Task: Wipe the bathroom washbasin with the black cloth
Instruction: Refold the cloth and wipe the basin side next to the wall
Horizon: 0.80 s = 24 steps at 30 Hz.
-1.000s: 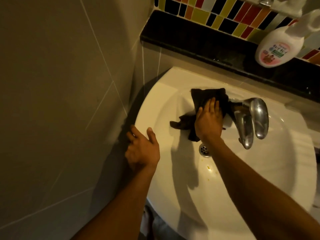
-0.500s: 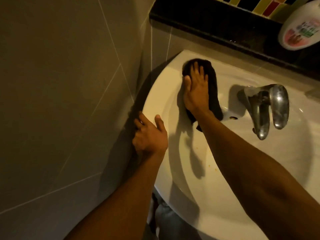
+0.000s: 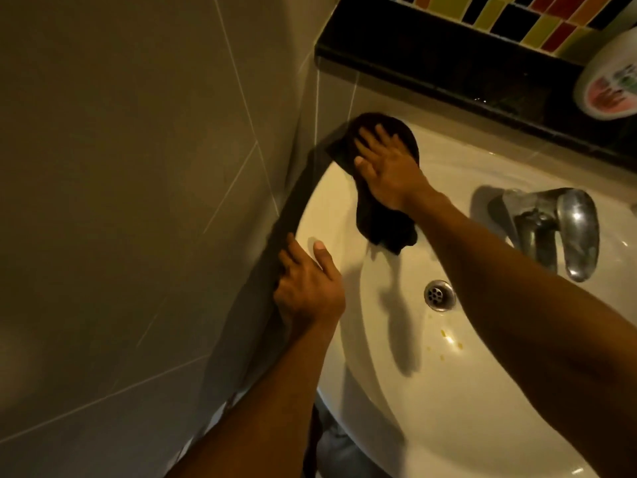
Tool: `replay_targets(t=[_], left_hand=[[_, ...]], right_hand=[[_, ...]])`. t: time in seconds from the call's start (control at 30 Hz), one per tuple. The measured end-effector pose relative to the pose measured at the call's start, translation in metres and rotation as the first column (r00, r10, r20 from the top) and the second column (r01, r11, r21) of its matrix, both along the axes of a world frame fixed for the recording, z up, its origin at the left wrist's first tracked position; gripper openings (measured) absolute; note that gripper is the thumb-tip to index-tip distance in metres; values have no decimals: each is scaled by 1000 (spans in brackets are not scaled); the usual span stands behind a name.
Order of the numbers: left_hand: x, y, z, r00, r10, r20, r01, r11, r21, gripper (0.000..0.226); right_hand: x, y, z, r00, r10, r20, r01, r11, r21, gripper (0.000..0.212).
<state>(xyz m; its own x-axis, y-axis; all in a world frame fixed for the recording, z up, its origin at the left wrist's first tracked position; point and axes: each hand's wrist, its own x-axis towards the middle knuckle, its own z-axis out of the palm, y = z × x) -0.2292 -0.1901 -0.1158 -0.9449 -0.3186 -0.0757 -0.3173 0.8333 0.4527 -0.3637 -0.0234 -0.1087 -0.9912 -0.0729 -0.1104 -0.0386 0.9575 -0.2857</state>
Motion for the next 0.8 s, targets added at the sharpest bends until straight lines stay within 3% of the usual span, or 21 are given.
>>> replay_targets(t=[0.07, 0.17, 0.23, 0.27, 0.33, 0.4, 0.47, 0.57, 0.67, 0.77, 0.8], left_hand=[[0, 0, 5, 999, 34, 40, -37, 997, 68, 70], [3, -4, 12, 990, 104, 93, -121, 972, 203, 69], [5, -13, 12, 976, 169, 140, -212, 890, 404, 60], [7, -19, 8, 967, 186, 173, -251, 796, 550, 60], [6, -33, 7, 946, 205, 252, -324, 536, 780, 78], [11, -45, 10, 901, 185, 394, -431, 269, 861, 88], [29, -53, 20, 840, 172, 514, -532, 84, 842, 74], [60, -68, 16, 801, 203, 563, -583, 59, 810, 71], [73, -83, 13, 790, 242, 563, -601, 125, 789, 72], [75, -91, 23, 835, 153, 528, -549, 187, 814, 64], [75, -93, 23, 861, 125, 493, -508, 254, 823, 59]], right_hand=[[9, -21, -4, 1000, 19, -1, -19, 998, 58, 51], [60, -62, -8, 956, 291, -30, -293, 955, -44, 53], [85, -68, -2, 934, 355, 42, -344, 925, -161, 51], [86, -66, 3, 931, 354, 87, -332, 921, -203, 49], [72, -62, 8, 930, 338, 141, -320, 937, -137, 48], [51, -67, 10, 939, 293, 180, -296, 955, -11, 50], [50, -86, 10, 956, 205, 208, -223, 972, 67, 52], [100, -116, -1, 967, 228, 110, -221, 972, -78, 52], [168, -129, -6, 948, 314, 55, -299, 936, -184, 62], [209, -134, -2, 920, 381, 90, -361, 914, -184, 73], [216, -135, -1, 912, 400, 87, -381, 908, -175, 68]])
